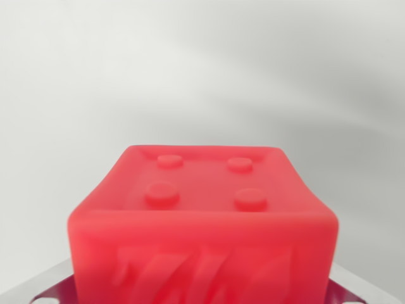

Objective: Destack cube

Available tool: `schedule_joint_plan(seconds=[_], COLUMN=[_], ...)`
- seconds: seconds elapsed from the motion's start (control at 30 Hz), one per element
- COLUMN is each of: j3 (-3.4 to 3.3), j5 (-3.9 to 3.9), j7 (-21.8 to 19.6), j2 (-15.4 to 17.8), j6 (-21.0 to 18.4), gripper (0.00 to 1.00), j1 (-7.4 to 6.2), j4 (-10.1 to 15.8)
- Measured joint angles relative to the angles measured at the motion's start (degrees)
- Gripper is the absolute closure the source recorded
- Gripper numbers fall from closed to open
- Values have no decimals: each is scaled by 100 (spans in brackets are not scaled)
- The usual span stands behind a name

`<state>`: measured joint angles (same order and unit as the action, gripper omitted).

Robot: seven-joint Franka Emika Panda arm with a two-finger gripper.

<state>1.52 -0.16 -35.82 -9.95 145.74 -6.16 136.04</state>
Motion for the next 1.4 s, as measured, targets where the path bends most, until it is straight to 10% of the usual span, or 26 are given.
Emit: schedule_joint_plan(seconds=[1.4], j3=[57], j5=[-49], j7=[-248], j2=[-662], j6=[-9], gripper=[100], j1=[-737], j4=[-704])
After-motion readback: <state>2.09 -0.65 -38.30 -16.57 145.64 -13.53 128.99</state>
